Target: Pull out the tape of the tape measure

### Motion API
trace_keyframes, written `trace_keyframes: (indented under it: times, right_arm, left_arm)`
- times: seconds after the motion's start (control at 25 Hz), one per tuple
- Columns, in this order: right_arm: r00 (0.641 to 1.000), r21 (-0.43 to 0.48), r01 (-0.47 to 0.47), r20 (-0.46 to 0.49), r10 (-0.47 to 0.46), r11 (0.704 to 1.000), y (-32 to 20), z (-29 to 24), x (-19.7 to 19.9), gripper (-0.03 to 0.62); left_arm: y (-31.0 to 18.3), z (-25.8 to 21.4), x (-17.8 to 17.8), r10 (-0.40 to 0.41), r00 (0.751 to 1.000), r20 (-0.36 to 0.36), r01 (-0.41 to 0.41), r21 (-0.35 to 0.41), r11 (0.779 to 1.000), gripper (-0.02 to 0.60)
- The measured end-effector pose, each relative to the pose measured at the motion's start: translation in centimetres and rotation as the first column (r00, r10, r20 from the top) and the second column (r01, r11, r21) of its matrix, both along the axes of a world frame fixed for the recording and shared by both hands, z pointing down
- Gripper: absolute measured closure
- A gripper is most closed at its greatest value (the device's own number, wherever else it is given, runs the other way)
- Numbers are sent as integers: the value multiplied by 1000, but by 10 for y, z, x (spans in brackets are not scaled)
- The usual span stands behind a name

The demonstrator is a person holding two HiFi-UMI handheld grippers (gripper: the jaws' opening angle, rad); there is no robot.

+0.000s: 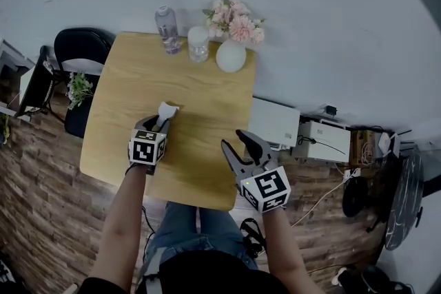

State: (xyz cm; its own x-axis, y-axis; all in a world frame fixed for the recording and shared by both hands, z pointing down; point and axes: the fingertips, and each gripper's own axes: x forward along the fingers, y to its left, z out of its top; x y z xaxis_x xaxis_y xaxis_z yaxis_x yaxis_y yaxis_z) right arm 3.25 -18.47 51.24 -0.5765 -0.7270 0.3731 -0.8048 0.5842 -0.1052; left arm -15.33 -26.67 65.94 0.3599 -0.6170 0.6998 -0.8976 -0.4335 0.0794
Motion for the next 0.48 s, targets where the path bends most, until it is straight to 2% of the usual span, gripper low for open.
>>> trace_keyframes:
  times: [0.24,0.48]
  right_arm:
    - [999,22,-32,-21,32,999,12,-13,-28,433]
    - [998,55,-55,-37,57,997,18,-31,-50,443]
  left_arm:
    - [7,-31,-7,87,995,-56,-83,74,994,443]
    - [16,-74,-15,146,984,-105,-127,168,977,443]
